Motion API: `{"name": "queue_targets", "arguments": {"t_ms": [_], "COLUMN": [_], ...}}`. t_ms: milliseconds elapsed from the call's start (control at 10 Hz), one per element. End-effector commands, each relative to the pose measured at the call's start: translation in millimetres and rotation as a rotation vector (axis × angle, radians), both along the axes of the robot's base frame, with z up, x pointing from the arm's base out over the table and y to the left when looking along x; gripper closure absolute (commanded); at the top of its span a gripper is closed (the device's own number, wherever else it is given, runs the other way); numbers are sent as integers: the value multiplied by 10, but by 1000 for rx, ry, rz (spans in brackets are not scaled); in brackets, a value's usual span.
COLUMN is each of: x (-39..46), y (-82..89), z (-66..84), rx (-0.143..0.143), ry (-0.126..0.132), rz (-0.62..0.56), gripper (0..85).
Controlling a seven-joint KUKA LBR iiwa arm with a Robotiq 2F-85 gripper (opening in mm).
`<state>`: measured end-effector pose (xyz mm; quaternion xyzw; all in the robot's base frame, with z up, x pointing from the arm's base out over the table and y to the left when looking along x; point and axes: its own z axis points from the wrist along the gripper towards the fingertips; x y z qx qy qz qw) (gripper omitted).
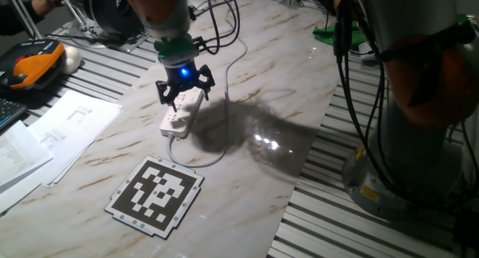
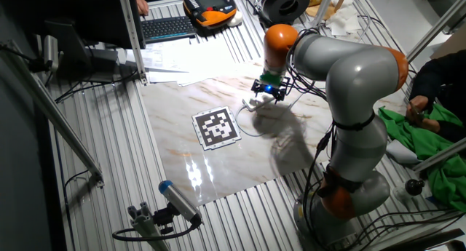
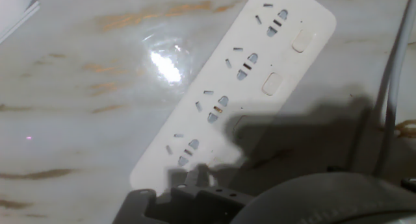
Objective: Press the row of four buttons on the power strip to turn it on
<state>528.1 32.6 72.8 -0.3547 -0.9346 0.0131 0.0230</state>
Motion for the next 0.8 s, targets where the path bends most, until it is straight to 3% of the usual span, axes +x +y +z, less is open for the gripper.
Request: {"name": "queue_targets", "arguments": {"t_ms": [0, 200, 400, 700], "x": [-18, -94, -115, -102], "y": [5, 55, 18, 16], "z": [-16, -92, -165, -210], "rx": [-3, -38, -25, -30], "ry": [-2, -18, -24, -35], "rz": [-9, -25, -27, -28], "gripper": [0, 0, 0, 0]}}
